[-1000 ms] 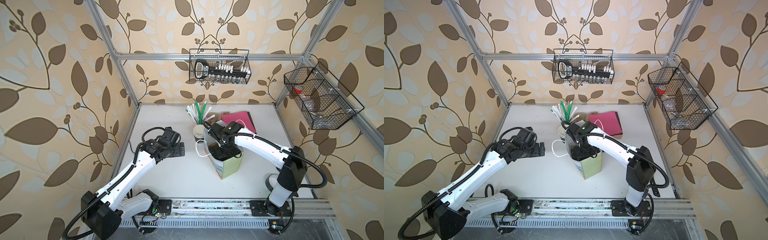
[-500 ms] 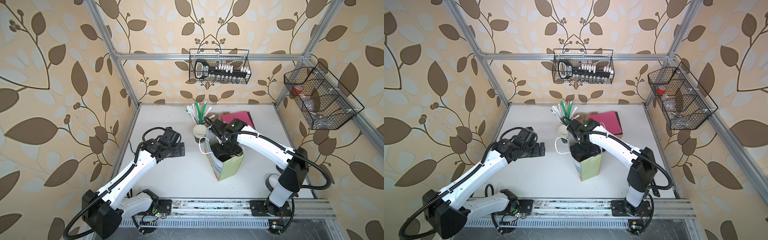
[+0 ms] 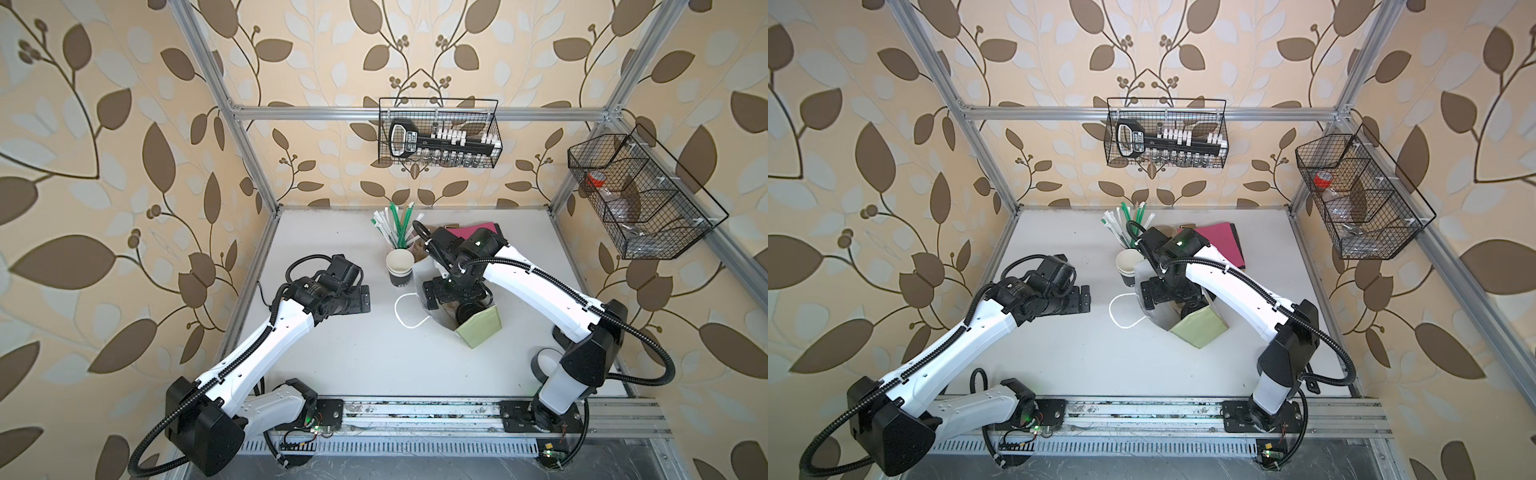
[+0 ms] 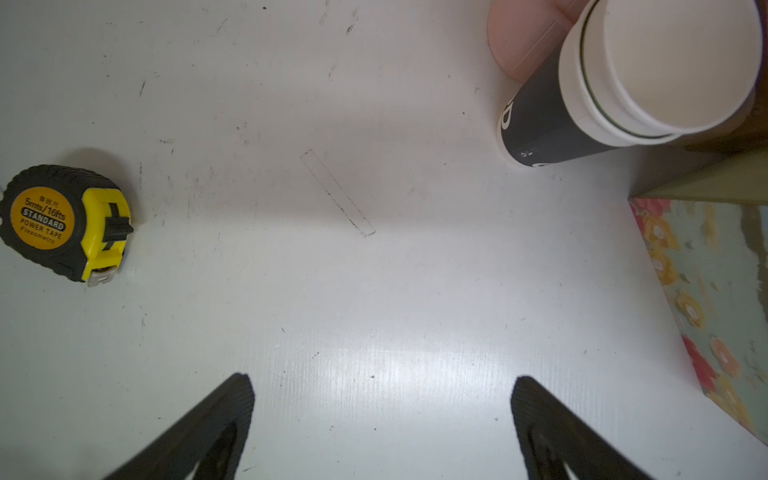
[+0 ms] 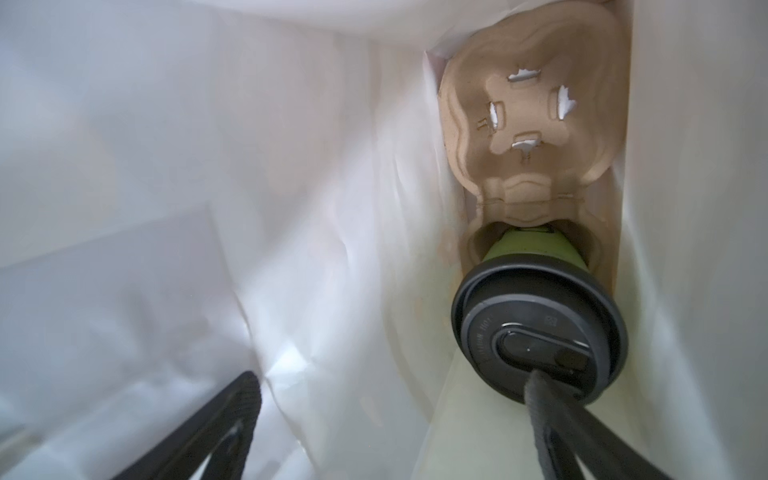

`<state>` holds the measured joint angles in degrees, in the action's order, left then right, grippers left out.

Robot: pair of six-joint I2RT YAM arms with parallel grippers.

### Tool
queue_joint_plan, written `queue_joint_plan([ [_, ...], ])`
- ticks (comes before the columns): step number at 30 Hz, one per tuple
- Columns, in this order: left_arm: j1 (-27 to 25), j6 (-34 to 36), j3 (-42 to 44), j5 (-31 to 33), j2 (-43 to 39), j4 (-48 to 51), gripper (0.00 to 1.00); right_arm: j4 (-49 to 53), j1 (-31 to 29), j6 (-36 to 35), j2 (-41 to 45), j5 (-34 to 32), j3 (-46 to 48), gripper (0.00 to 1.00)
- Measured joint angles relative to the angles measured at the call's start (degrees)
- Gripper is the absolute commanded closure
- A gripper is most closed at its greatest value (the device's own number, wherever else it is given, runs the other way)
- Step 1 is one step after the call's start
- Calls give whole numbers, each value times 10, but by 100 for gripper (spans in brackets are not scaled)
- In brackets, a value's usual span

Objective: Pack the takeout coffee

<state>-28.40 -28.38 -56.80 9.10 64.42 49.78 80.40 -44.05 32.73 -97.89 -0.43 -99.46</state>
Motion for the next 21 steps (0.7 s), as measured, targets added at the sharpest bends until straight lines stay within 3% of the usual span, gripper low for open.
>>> queue_joint_plan([
  [21, 0, 3, 0, -17, 1, 0, 1, -2, 40, -22, 31, 46, -10, 0],
])
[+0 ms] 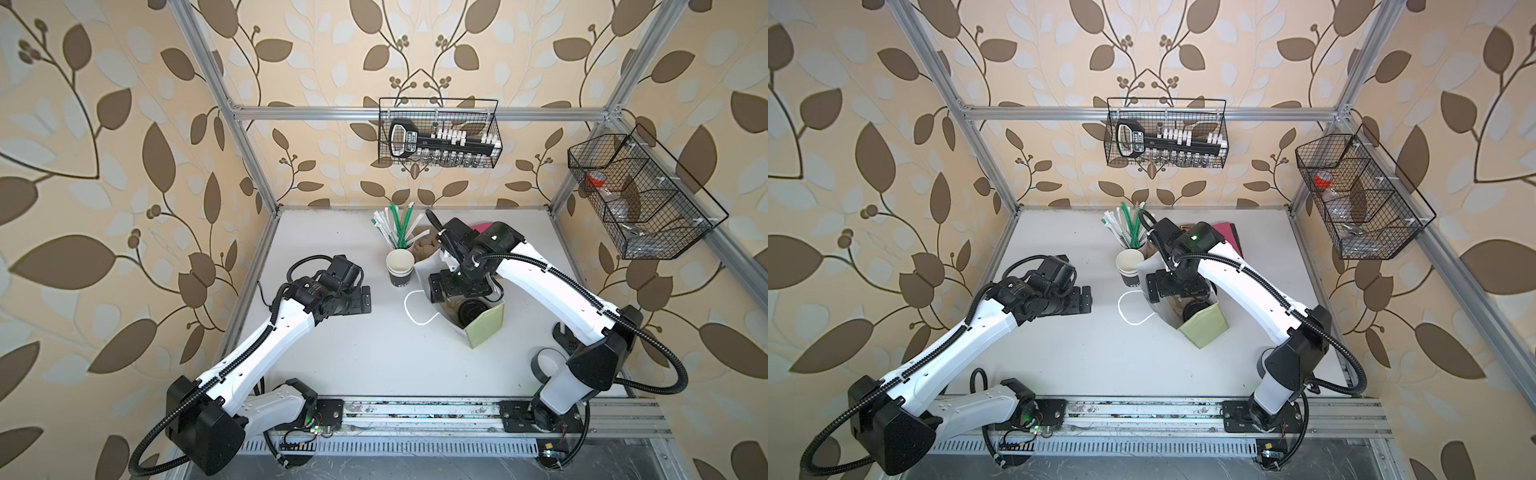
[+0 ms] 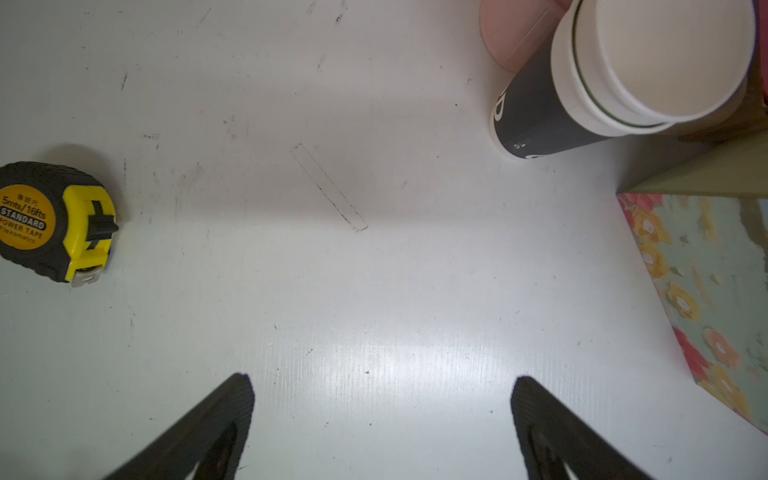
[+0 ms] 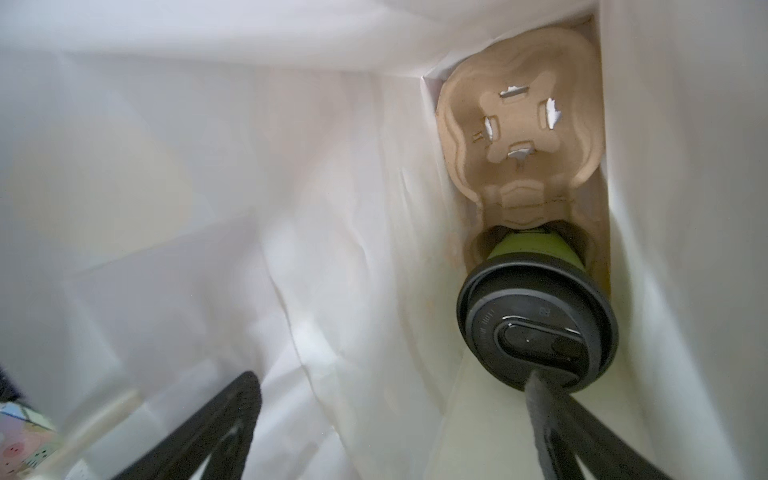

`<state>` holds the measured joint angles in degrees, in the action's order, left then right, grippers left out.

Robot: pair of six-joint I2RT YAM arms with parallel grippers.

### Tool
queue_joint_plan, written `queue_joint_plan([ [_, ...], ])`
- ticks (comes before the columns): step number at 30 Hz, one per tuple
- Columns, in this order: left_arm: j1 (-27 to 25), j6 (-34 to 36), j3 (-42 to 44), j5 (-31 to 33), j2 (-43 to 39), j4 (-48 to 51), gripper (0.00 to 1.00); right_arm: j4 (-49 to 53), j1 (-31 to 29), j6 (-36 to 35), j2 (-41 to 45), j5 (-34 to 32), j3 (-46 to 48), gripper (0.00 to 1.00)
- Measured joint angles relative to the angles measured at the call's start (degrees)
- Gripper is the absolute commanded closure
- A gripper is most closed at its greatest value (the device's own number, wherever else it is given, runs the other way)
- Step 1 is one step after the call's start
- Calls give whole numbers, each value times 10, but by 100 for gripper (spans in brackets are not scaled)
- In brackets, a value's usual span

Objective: Pack the takeout coffee

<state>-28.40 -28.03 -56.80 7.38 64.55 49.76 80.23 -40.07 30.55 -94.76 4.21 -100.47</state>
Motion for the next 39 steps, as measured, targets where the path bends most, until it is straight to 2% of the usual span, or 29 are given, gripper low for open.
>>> queue_joint_plan([
  [17, 0, 2, 0, -16, -2, 0, 1, 8, 84, -49, 28, 64, -37, 0],
  [28, 0, 5, 0, -21, -2, 0, 1, 12, 99, -55, 35, 99, -78, 0],
  [39, 0, 6, -1, -54, -2, -4, 1, 12, 126, -55, 49, 130, -115, 0],
])
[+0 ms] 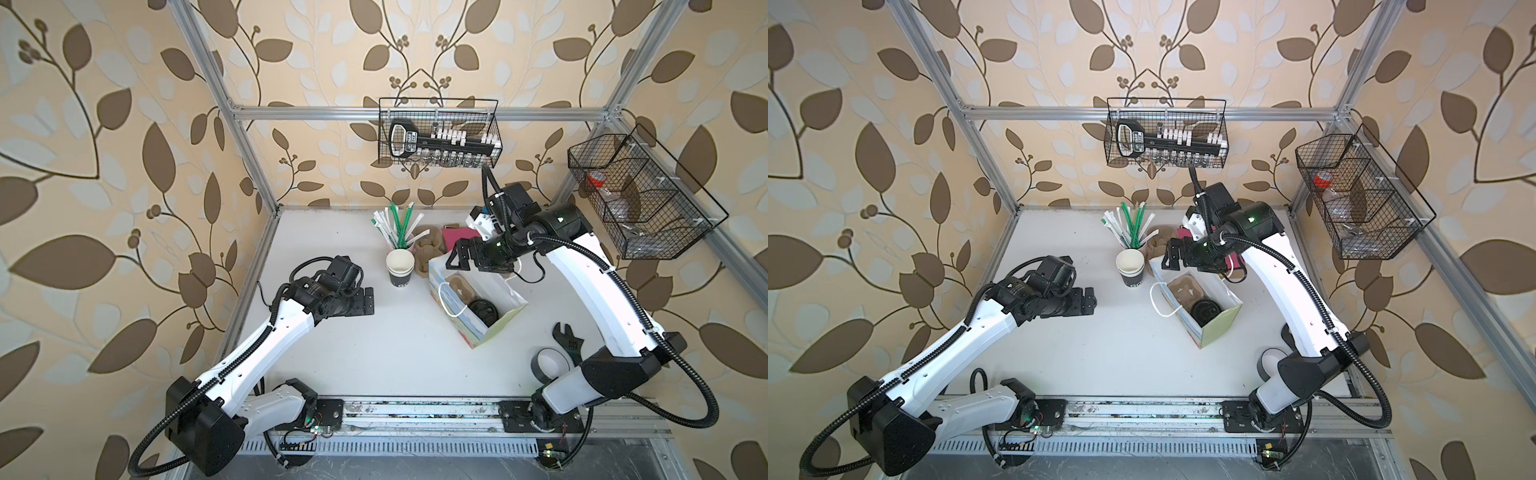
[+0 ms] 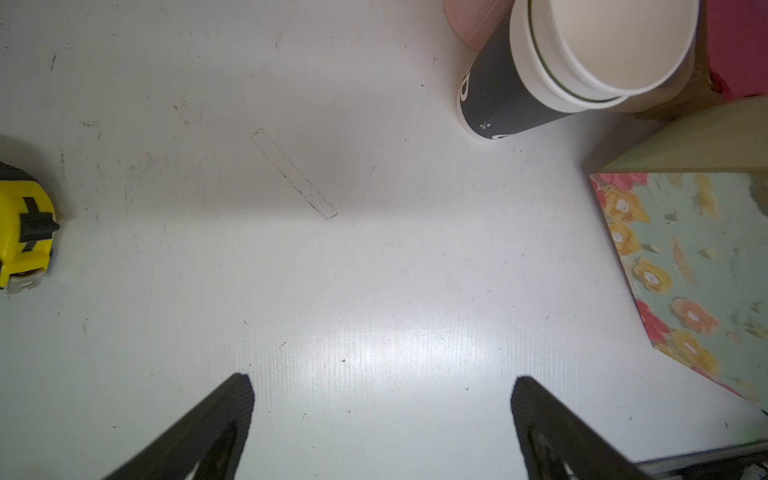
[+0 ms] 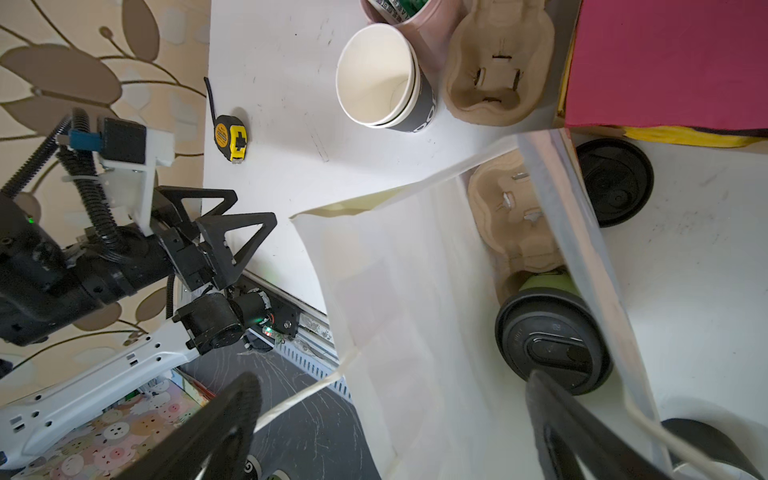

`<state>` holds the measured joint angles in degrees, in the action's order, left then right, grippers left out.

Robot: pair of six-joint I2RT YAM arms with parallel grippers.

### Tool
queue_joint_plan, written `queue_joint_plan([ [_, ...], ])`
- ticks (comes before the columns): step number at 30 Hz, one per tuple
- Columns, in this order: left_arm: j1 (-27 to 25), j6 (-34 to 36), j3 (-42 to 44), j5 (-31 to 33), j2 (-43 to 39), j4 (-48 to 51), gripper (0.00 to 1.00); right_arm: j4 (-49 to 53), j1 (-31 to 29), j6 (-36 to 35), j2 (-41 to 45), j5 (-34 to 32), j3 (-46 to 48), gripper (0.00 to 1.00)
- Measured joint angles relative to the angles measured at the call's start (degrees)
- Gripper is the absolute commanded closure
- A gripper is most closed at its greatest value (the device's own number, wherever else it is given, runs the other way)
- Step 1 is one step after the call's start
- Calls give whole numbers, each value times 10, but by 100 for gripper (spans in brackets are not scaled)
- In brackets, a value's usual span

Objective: Pack the takeout coffee

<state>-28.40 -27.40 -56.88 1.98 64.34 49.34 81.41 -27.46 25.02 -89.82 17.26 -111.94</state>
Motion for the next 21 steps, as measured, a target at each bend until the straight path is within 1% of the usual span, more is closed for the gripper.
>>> queue_joint_plan([
  [3, 0, -3, -13, -22, 0, 5, 1, 0, 0, 0, 0, 7, -13, 0],
  [6, 0, -24, -30, -64, -11, 2, 1, -2, 2, 0, 3, 9, -18, 0],
  [10, 0, -83, -31, -142, -69, -7, 1, -2, 5, 0, 5, 7, -16, 0],
  [13, -9, -137, -47, -174, -115, -14, 1, -2, 6, 0, 5, 6, -15, 0],
  [16, -39, -195, -61, -192, -144, -38, 1, -2, 6, 0, 10, 4, -8, 0],
  [18, -81, -231, -66, -193, -150, -54, 1, -2, 6, 0, 12, 3, -5, 0],
  [21, -162, -271, -78, -177, -133, -78, 1, -2, 6, 0, 12, 3, -4, 0],
])
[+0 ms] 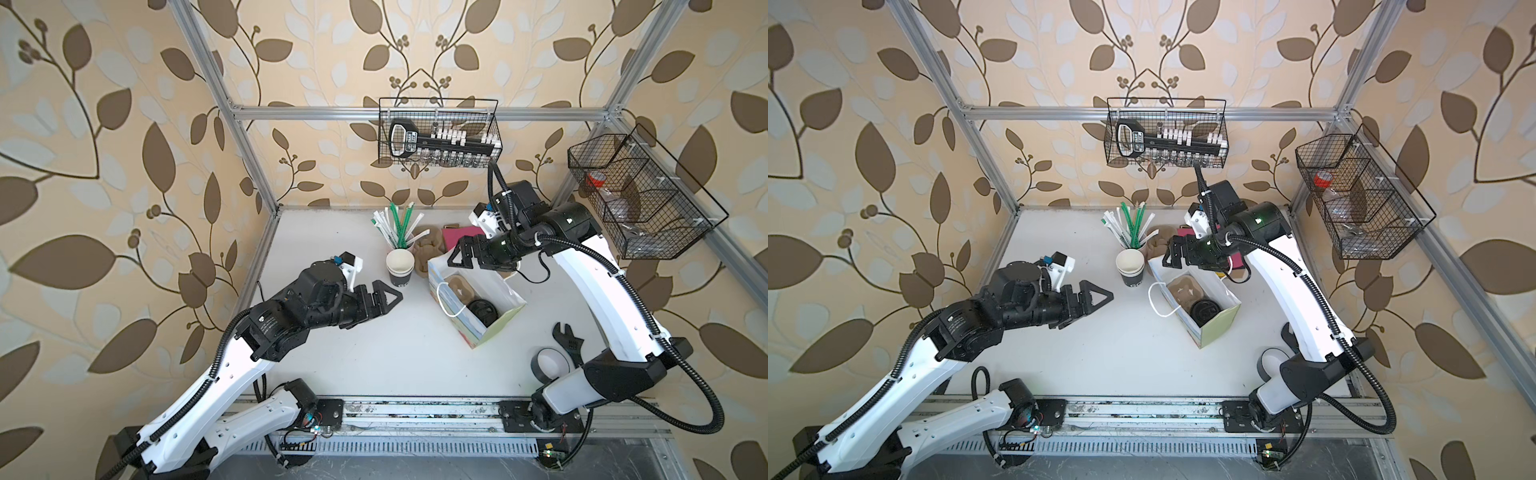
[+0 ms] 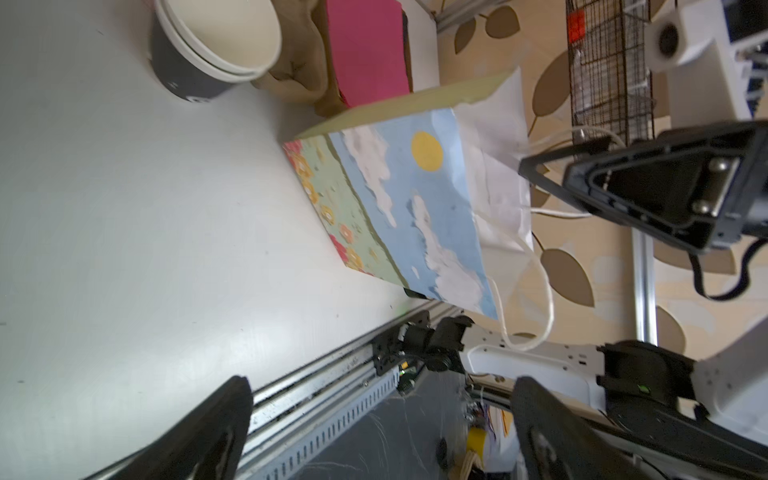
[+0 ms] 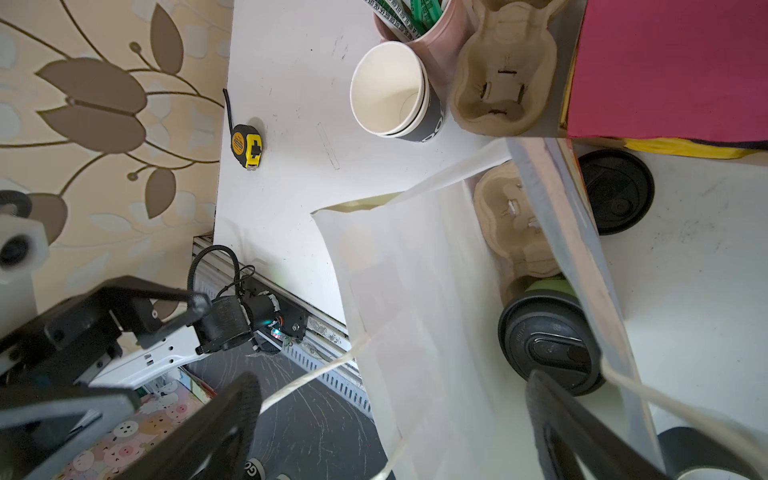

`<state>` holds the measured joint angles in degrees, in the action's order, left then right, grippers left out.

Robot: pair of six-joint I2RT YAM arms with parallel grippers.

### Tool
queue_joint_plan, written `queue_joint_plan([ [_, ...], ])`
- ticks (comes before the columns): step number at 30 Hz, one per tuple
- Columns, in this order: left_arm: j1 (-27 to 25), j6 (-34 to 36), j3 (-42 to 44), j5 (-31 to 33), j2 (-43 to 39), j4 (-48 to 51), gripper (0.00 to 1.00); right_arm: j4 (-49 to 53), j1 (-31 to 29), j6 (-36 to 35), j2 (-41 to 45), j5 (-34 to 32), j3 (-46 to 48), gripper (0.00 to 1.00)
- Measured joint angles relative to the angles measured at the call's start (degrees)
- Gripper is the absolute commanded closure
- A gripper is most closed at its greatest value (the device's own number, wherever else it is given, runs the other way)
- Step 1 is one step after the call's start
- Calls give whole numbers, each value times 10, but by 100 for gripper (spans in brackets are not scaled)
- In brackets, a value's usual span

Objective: Pack the takeout coffee

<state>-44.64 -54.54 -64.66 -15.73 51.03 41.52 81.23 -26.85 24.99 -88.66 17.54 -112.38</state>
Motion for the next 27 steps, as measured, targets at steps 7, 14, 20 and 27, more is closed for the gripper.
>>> queue_joint_plan([
  [7, -111, -42, -48, 53, 97, -44, 4, 0, 0, 0, 0, -2, 0, 0],
  [14, -121, -56, -79, 87, 122, -72, 12, 0, 0, 0, 2, -6, 4, 0],
  [20, -132, -56, -104, 89, 163, -97, 45, -1, 0, 0, 5, -6, 7, 0],
  [27, -132, -48, -120, 104, 198, -94, 89, -2, 0, 0, 15, -2, 7, 0],
])
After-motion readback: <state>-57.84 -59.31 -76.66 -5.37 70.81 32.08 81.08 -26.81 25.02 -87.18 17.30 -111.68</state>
